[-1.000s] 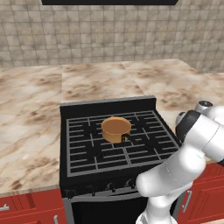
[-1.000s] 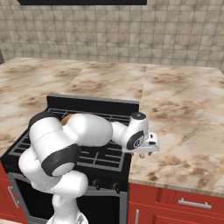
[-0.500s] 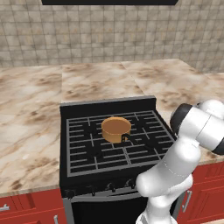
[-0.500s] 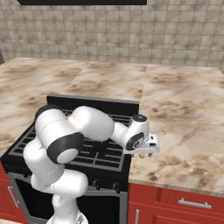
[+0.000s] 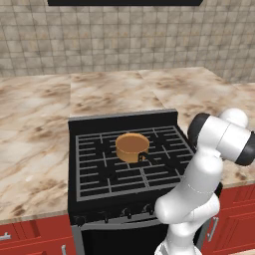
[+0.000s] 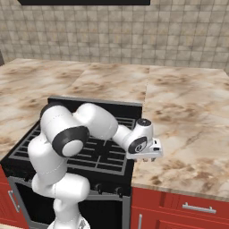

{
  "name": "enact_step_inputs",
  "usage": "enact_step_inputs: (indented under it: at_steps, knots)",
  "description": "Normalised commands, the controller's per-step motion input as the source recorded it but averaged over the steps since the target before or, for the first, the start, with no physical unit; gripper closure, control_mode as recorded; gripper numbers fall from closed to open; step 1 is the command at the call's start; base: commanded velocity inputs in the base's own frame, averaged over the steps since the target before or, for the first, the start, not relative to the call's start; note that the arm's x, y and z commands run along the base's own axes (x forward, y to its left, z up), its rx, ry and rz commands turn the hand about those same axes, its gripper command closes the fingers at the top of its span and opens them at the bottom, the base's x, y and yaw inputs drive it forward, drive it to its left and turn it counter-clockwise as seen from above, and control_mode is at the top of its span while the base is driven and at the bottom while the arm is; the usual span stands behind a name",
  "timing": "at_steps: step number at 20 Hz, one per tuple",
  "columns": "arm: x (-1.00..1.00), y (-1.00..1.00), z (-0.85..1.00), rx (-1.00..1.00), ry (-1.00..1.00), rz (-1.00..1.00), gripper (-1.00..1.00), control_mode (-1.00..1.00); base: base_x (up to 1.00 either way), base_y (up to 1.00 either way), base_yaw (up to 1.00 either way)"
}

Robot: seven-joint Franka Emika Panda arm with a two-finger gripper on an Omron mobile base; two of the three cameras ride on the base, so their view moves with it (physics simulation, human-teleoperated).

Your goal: Pick up the sugar cube(s) and place them in the saucepan with hot chocolate.

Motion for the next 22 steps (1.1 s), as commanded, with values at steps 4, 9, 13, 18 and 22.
enact_step_inputs:
  at_steps: [4,9,13,18,22]
  knots:
    - [0.03,0.00,-0.12,0.01,0.00,0.00,-1.00,-1.00,0.00,0.00,0.00]
    - [0.02,0.00,-0.15,0.01,0.00,0.00,-1.00,-1.00,0.00,0.00,0.00]
    - [0.11,-0.02,-0.11,0.01,0.00,0.00,-1.00,-1.00,0.00,0.00,0.00]
    - [0.00,0.00,-0.04,0.00,0.00,0.01,1.00,-1.00,0.00,0.00,0.00]
    - [0.02,0.00,-0.01,0.00,0.00,0.02,1.00,-1.00,0.00,0.00,0.00]
